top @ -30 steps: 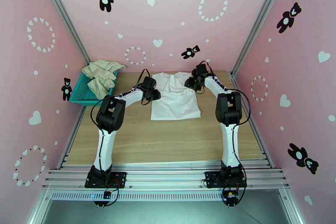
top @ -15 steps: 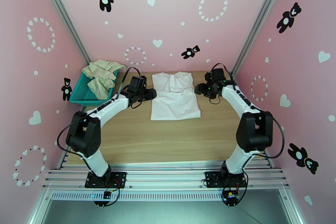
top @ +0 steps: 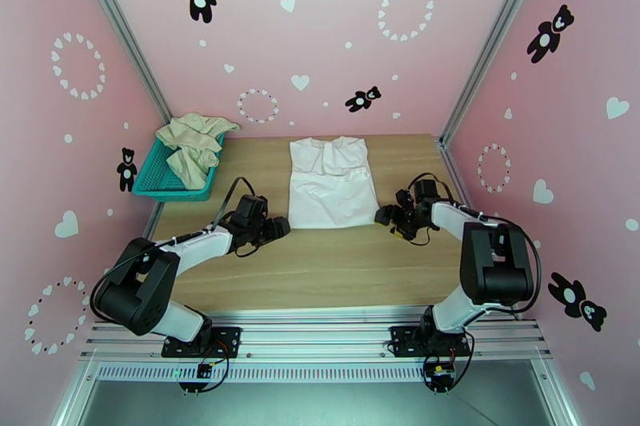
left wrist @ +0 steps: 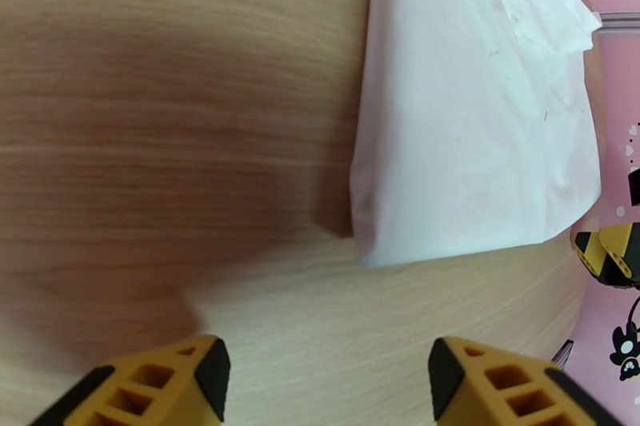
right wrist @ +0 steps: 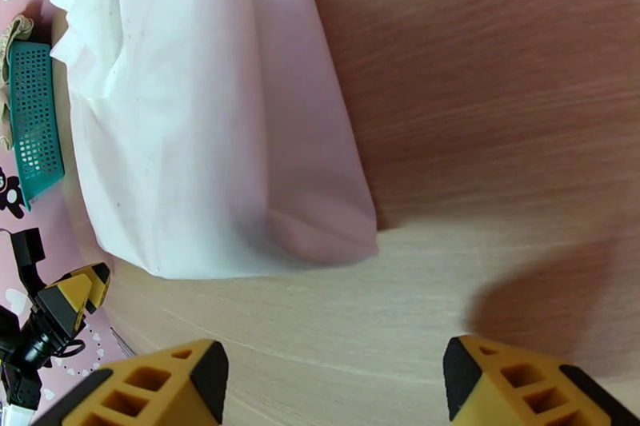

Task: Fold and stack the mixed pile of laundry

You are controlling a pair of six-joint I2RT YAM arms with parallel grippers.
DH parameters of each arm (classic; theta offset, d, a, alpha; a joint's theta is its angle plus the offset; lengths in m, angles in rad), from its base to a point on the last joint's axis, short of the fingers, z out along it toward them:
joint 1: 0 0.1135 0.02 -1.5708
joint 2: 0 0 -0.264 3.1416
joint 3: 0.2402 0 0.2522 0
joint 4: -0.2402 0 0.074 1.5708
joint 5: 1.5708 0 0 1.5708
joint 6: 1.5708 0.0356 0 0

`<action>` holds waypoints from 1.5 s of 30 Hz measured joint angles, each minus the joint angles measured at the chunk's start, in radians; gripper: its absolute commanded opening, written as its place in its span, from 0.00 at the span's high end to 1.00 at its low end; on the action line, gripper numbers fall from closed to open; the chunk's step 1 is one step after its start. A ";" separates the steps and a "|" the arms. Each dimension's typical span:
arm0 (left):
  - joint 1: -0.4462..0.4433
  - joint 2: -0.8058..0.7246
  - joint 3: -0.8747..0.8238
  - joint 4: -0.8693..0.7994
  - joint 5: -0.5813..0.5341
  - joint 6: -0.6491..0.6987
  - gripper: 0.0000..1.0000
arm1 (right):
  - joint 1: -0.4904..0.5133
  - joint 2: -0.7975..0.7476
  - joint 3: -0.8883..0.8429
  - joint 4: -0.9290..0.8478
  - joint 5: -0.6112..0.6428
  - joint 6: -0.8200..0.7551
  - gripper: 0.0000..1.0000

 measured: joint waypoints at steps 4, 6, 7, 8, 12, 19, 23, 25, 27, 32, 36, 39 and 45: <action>-0.009 0.070 0.019 0.055 0.010 -0.029 0.35 | 0.003 0.039 0.001 0.055 -0.015 0.027 0.32; -0.013 0.093 0.043 0.070 0.014 -0.039 0.38 | 0.005 0.062 0.008 0.064 -0.017 0.036 0.34; -0.020 0.112 0.061 0.079 0.015 -0.043 0.40 | 0.004 0.067 0.014 0.066 -0.021 0.042 0.35; -0.027 0.129 0.075 0.088 0.015 -0.047 0.42 | 0.007 0.074 0.019 0.066 -0.020 0.046 0.37; -0.041 0.167 0.102 0.107 0.013 -0.057 0.47 | 0.009 0.086 0.026 0.067 -0.017 0.055 0.41; -0.058 0.232 0.152 0.135 0.009 -0.074 0.64 | 0.013 0.111 0.048 0.067 -0.017 0.063 0.53; -0.061 0.246 0.156 0.146 0.006 -0.081 0.81 | 0.030 0.139 0.071 0.076 -0.010 0.065 0.67; -0.061 0.245 0.157 0.146 0.002 -0.079 0.95 | 0.039 0.149 0.078 0.087 -0.005 0.067 0.74; -0.061 0.243 0.157 0.145 -0.004 -0.080 1.00 | 0.045 0.152 0.079 0.092 0.003 0.063 0.79; -0.061 0.195 0.151 0.128 -0.017 -0.072 1.00 | 0.050 0.142 0.068 0.100 0.022 0.058 0.92; -0.064 0.098 0.092 0.134 -0.033 -0.068 1.00 | 0.051 0.083 0.001 0.112 0.032 0.056 0.98; -0.073 0.027 0.034 0.121 -0.034 -0.063 1.00 | 0.055 0.000 -0.072 0.097 0.042 0.055 0.99; -0.134 -0.161 -0.084 0.036 -0.050 -0.057 1.00 | 0.056 -0.281 -0.199 -0.031 0.093 0.048 1.00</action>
